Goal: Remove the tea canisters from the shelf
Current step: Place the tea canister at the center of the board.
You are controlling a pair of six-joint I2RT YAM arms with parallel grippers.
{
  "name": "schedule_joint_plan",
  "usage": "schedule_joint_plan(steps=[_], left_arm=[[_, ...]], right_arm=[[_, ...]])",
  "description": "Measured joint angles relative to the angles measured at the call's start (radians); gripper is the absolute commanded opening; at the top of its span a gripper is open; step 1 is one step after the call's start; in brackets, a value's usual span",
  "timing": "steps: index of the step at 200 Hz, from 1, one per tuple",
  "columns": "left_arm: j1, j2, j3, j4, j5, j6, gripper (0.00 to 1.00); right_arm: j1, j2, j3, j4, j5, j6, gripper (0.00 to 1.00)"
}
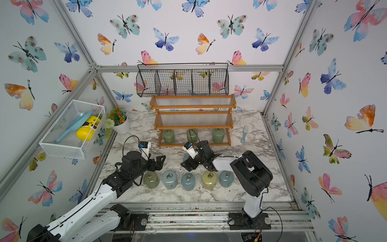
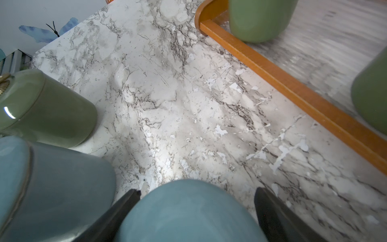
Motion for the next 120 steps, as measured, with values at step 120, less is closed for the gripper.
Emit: schedule_joint_plan(steps=[120], left_arm=[[0.0,-0.008,-0.007,0.0,0.0,0.0,0.98]], right_arm=[[0.001,-0.041,-0.004,-0.023,0.005,0.003,0.99]])
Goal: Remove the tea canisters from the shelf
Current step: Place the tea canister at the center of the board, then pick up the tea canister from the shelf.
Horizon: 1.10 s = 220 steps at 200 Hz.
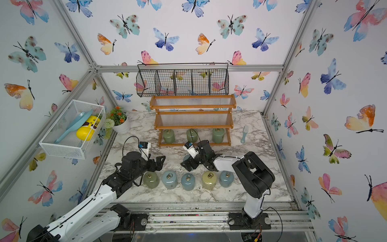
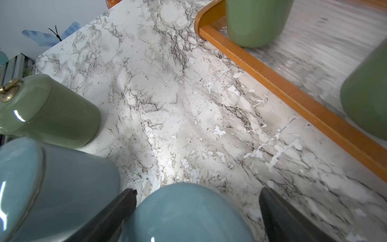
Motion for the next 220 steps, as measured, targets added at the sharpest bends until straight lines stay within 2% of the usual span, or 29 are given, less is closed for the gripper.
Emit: schedule_joint_plan(steps=[57,96,147,220], left_arm=[[0.0,0.01,0.0,0.001,-0.002,0.002,0.98],[0.0,0.084,0.024,-0.009,-0.02,0.008,0.98],[0.006,0.303,0.208,-0.055,-0.031,0.032,0.98],[0.029,0.638,0.47,-0.101,-0.032,0.064,0.99]], right_arm=[[0.0,-0.078,0.027,-0.073,0.014,-0.024,1.0],[0.0,-0.13,0.046,-0.116,0.048,-0.026,1.0],[-0.008,-0.222,0.062,-0.154,0.148,0.005,1.0],[-0.092,-0.389,0.022,-0.148,0.263,0.101,1.0]])
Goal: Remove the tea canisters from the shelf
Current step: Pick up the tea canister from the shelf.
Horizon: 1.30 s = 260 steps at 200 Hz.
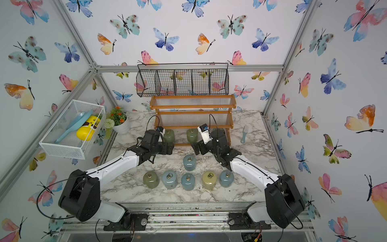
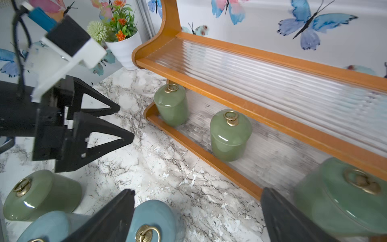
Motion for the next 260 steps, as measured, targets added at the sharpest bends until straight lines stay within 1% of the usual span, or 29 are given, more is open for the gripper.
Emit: schedule_joint_plan(steps=[40,102,123,260], left_arm=[[0.008,0.11,0.083,-0.003,-0.031,0.011,0.98],[0.009,0.2,0.091,0.044,-0.142,0.009,0.98],[0.009,0.236,0.109,0.056,-0.163,0.013,0.99],[0.043,0.386,0.252,0.123,-0.172,0.058,0.99]], right_arm=[[-0.007,-0.03,-0.037,-0.002,0.015,0.016,1.0],[-0.013,-0.039,-0.071,-0.002,0.019,0.025,1.0],[-0.015,-0.042,-0.072,-0.002,0.019,0.025,1.0],[-0.021,-0.069,-0.094,-0.003,0.024,0.033,1.0]])
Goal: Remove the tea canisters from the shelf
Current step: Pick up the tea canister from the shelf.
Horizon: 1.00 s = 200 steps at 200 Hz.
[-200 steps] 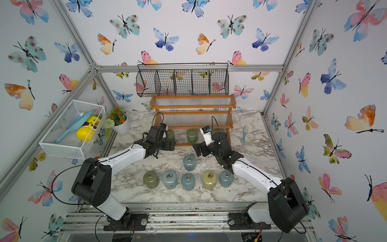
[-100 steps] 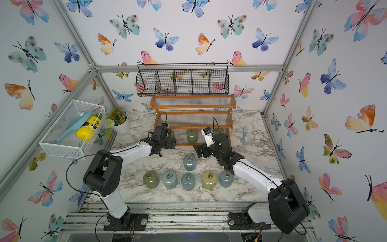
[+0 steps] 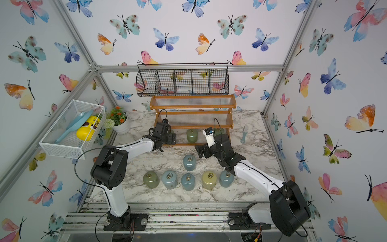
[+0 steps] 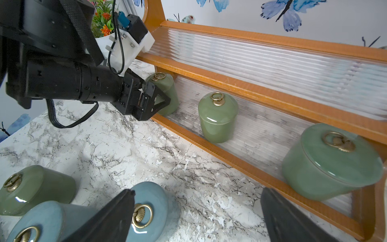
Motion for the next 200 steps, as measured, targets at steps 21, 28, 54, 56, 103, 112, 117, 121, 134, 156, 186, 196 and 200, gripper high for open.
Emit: schedule_joint_plan(steps=[21,28,54,56,103,112,117,121,134,156,186,196,200], left_arm=[[0.005,0.014,0.016,0.002,0.0,0.002,0.99],[0.005,0.022,0.022,0.004,0.003,0.003,1.0],[0.009,0.048,0.045,0.008,0.019,0.009,0.97],[0.01,0.049,0.046,0.008,0.021,0.009,0.97],[0.011,0.072,0.07,0.005,0.036,0.026,0.84],[0.012,0.077,0.078,0.006,0.043,0.029,0.83],[0.012,0.08,0.081,0.006,0.047,0.031,0.82],[0.012,0.08,0.082,0.006,0.048,0.031,0.82],[0.012,0.081,0.083,0.007,0.053,0.037,0.81],[0.012,0.081,0.083,0.008,0.055,0.041,0.78],[0.012,0.076,0.064,0.035,0.061,0.05,0.73],[0.013,0.069,0.051,0.048,0.067,0.054,0.73],[0.013,0.066,0.046,0.051,0.069,0.056,0.73]], right_arm=[[0.0,0.0,-0.002,0.0,0.0,0.003,1.0],[0.0,0.0,-0.004,0.0,0.0,0.004,1.0],[0.0,0.0,-0.008,-0.002,0.0,0.006,1.0],[0.0,0.0,-0.008,-0.002,0.0,0.006,1.0],[0.0,0.0,-0.012,-0.003,0.0,0.007,1.0],[0.0,0.0,-0.012,-0.003,0.0,0.007,1.0],[0.0,0.0,-0.012,-0.003,0.0,0.007,1.0],[0.0,0.0,-0.012,-0.003,0.0,0.007,1.0],[0.0,0.0,-0.012,-0.003,0.001,0.007,1.0],[0.0,0.0,-0.012,-0.003,0.004,0.007,1.0],[0.0,0.0,-0.012,-0.003,0.005,0.007,1.0],[0.0,0.0,-0.012,-0.003,0.006,0.007,1.0],[0.0,0.0,-0.012,-0.003,0.006,0.007,1.0]])
